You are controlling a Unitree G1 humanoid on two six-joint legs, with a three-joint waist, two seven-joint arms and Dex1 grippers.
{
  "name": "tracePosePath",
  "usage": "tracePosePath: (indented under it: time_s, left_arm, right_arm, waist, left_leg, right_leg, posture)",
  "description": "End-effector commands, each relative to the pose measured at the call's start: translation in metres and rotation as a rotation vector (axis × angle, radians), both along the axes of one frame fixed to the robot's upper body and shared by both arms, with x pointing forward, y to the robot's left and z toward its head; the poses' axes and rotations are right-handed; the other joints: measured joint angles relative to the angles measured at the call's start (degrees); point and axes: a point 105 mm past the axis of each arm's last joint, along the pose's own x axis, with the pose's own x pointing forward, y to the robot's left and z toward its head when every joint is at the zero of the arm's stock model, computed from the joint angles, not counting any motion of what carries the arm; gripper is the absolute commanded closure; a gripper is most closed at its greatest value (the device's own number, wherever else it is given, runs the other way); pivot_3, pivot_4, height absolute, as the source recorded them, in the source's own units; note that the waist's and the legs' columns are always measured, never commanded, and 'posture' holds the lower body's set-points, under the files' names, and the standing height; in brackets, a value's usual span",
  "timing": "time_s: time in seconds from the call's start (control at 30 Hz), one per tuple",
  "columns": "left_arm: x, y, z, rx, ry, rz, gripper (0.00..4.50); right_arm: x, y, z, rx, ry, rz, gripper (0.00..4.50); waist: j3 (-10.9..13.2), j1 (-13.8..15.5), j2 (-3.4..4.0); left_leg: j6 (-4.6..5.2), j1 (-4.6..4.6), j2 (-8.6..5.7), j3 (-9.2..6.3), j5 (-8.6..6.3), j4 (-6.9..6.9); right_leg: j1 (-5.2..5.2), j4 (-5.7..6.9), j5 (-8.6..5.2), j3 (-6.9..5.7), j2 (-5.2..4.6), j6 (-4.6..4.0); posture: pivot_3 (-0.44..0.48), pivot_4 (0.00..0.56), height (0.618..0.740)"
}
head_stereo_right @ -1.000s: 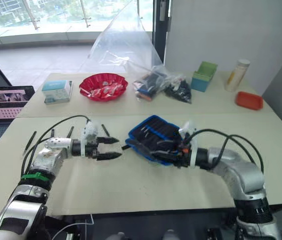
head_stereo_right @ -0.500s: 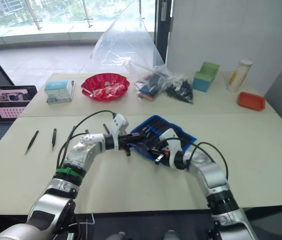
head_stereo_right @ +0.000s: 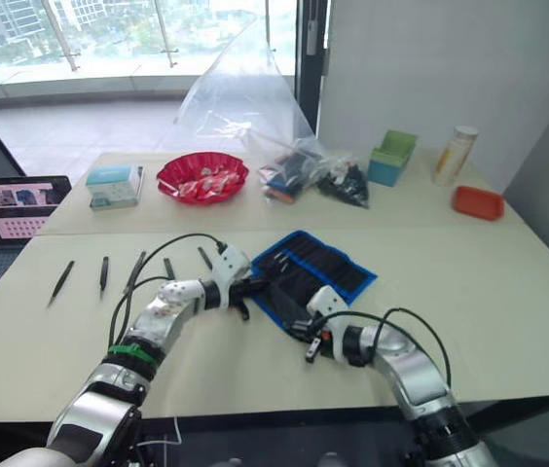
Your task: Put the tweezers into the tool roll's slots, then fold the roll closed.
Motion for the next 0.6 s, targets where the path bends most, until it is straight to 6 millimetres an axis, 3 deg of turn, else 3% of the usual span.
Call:
tracePosePath:
  time_s: [0.03,0.23,0.4,0.6]
  left_arm:
    - [-0.004,0.030,-0.018,0.043,0.058,0.057,4.47]
    - [-0.007,0.030,0.016,-0.044,0.010,-0.012,4.47]
    - [-0.012,0.015,0.056,-0.103,-0.092,-0.115,4.47]
    - [-0.010,-0.013,0.056,-0.117,-0.094,-0.123,4.47]
  right_arm:
    - [-0.012,-0.001,-0.007,-0.013,0.045,0.041,4.50]
    - [-0.024,-0.001,0.028,0.107,0.028,0.132,4.50]
    - [-0.002,-0.009,0.072,0.227,-0.031,0.084,4.50]
    - [0.035,-0.003,0.067,0.166,-0.097,-0.013,4.50]
  waist:
    - [0.0,0.0,0.02]
    - [0.0,0.4,0.03]
    - [0.0,0.5,0.02]
    - [0.0,1.1,0.02]
  left_leg:
    - [0.04,0.21,0.05,0.01,-0.04,-0.09]
    - [0.04,-0.03,0.05,0.00,-0.10,-0.05]
    - [-0.03,-0.69,0.03,-0.01,-0.06,0.17]
    - [-0.04,-0.74,0.02,-0.03,-0.06,0.15]
  right_leg:
    - [0.20,-0.10,0.00,0.00,0.03,0.00]
    - [0.04,-0.19,0.00,-0.03,0.01,0.00]
    - [-0.55,-0.11,0.01,-0.03,-0.03,-0.01]
    - [-0.60,-0.13,0.02,-0.07,-0.04,-0.01]
  posture:
    - [0.000,0.150,0.740]
    - [0.000,0.150,0.740]
    - [0.000,0.150,0.740]
    - [0.000,0.150,0.740]
